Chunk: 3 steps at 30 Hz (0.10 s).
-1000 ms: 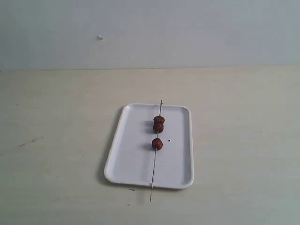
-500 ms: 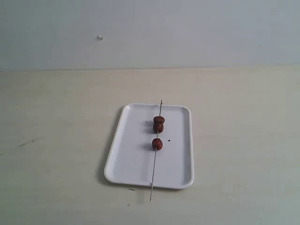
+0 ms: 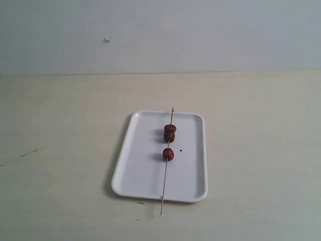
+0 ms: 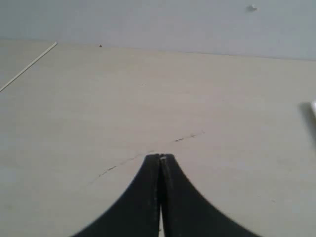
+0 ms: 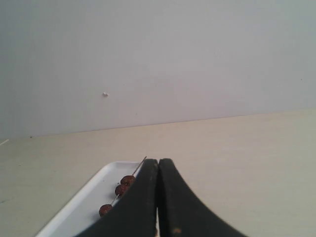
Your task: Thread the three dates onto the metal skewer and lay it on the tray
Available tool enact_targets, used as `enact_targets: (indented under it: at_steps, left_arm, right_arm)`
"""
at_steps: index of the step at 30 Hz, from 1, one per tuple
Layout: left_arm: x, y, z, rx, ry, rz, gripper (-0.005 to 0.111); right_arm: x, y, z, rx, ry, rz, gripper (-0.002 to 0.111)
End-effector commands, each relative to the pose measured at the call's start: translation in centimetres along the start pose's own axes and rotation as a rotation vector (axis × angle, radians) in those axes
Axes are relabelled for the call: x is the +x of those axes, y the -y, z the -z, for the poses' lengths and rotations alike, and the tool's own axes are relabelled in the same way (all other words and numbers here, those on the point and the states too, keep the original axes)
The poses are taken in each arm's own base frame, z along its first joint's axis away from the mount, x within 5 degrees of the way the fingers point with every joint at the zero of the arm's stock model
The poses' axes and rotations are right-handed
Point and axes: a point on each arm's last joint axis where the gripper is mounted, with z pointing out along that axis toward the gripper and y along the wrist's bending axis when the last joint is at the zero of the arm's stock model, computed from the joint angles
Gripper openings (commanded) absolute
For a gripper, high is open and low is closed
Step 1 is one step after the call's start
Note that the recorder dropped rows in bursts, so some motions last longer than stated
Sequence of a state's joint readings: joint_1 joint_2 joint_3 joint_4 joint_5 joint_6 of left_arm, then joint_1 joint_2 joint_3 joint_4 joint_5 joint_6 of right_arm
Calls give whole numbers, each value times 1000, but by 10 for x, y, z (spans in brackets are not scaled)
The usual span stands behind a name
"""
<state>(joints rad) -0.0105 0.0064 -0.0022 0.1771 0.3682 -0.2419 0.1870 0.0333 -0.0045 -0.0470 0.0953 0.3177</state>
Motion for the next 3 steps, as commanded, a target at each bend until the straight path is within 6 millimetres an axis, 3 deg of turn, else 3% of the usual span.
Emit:
enact_targets:
  at_steps: [1,3]
  left_arm:
    - [0,0,0,-2,4,-2,0]
    - [0,0,0,-2,4,-2,0]
  right_arm:
    - [1,1,0,8,0,9,0]
    - [1,1,0,8,0,9,0]
